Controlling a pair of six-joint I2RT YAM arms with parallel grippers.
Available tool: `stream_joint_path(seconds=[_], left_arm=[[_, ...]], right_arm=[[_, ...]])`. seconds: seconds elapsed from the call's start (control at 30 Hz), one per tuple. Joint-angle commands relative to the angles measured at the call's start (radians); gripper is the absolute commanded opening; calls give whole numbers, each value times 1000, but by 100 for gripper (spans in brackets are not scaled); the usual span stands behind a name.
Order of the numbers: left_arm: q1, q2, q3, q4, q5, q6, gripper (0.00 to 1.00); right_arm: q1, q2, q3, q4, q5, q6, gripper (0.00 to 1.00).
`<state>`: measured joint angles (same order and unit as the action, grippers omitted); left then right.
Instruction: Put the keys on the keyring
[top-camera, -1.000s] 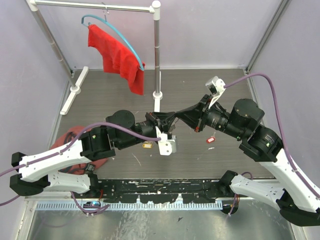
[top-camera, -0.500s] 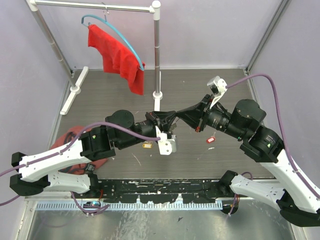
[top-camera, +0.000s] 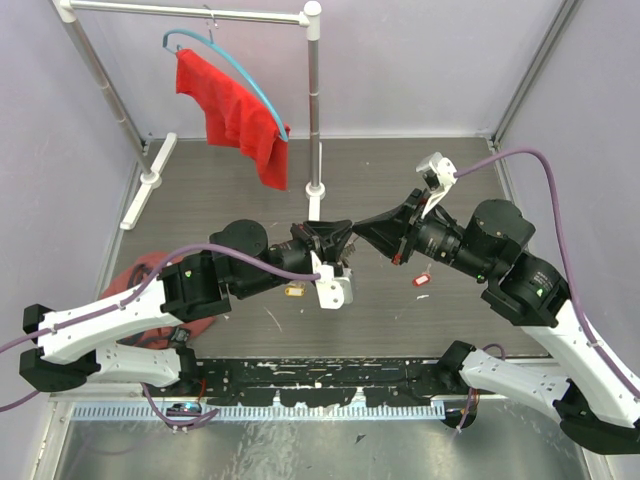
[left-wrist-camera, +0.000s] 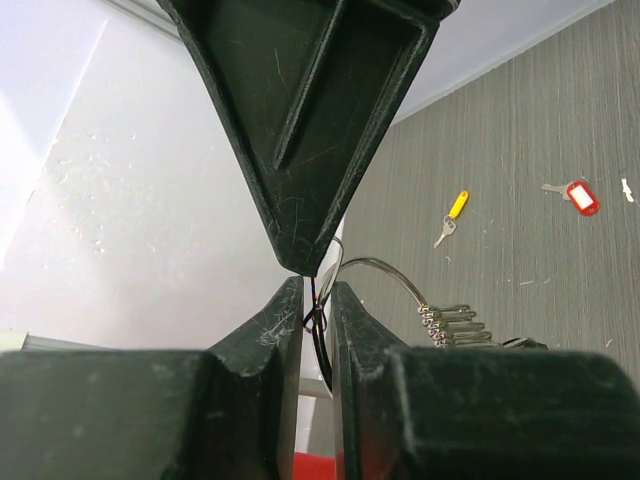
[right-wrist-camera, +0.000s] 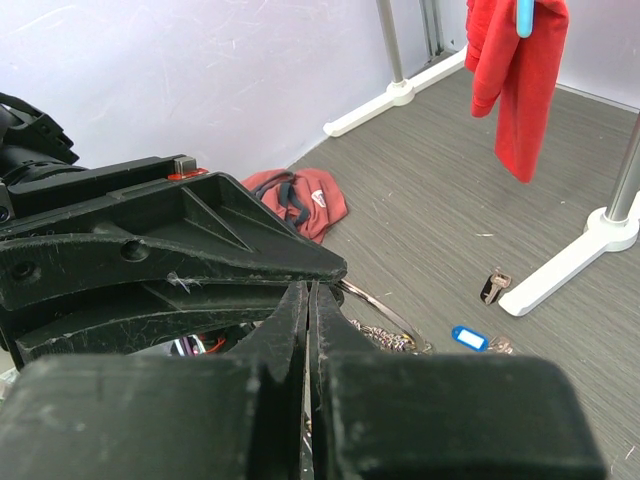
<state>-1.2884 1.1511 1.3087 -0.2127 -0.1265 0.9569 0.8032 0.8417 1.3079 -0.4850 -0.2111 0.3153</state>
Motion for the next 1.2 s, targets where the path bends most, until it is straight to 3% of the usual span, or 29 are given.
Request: stream_joint_path(seconds=[0.0, 0.23, 0.4, 0.57, 0.63, 0.8, 1.17], left_arm=[[4, -13, 4, 56, -42, -2, 21], [4, -13, 1, 55, -45, -2, 14], [4, -14, 1, 55, -51, -3, 0], [4, -14, 9, 30, -61, 8, 0], [4, -16, 10, 20, -61, 16, 0], [4, -20, 11, 7, -53, 30, 0], [4, -23, 17, -15, -29, 41, 0]], right_arm=[[2, -25, 7, 59, -33, -1, 1], [2, -26, 6, 59, -30, -1, 1], [3, -28, 5, 59, -30, -2, 1], [2, -38, -1, 58, -26, -13, 1], [2, -46, -3, 56, -15, -17, 5], [3, -77, -1, 48, 31, -42, 30], [2, -99, 5, 37, 74, -54, 38]])
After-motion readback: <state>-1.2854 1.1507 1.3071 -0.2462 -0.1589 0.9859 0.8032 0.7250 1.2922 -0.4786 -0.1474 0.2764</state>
